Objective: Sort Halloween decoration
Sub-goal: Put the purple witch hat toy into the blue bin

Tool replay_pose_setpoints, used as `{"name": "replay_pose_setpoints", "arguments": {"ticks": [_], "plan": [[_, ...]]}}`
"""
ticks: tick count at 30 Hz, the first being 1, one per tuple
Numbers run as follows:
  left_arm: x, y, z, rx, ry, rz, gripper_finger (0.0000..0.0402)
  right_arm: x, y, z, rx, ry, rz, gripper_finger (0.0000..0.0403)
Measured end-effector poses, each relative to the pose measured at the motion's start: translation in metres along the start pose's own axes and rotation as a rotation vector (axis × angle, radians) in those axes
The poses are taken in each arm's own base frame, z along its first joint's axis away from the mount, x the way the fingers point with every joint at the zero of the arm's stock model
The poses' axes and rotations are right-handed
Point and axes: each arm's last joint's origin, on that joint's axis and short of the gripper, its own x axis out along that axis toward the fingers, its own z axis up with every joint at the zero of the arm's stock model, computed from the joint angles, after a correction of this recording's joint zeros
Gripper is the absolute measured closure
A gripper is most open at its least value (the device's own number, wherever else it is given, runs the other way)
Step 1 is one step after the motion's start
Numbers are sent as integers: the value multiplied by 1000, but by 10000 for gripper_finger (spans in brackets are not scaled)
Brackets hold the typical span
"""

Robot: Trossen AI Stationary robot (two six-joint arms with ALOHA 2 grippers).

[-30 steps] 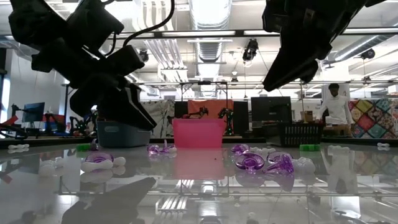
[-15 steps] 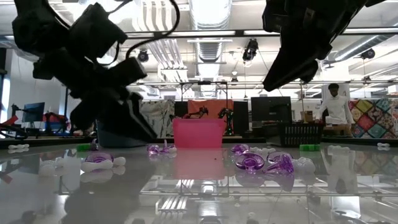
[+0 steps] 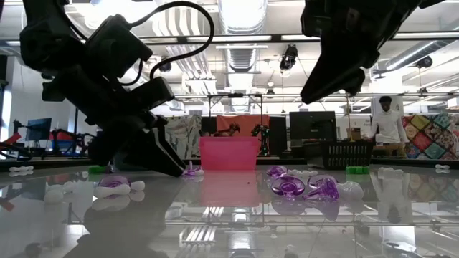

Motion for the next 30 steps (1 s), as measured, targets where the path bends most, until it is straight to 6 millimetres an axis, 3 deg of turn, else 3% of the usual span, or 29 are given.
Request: {"name": "replay_pose_setpoints", "arguments": {"ticks": [16,22,30], "plan": [[-4,1,1,-57,12,-9,384,0,0,1,2,-5,4,335],[-13,1,8,-76,-5,-91,401,0,0,1,1,-5,3,335],[-40,9,26,-118,-70,-97,402,0,0,1,-10,-5,4,335]]}}
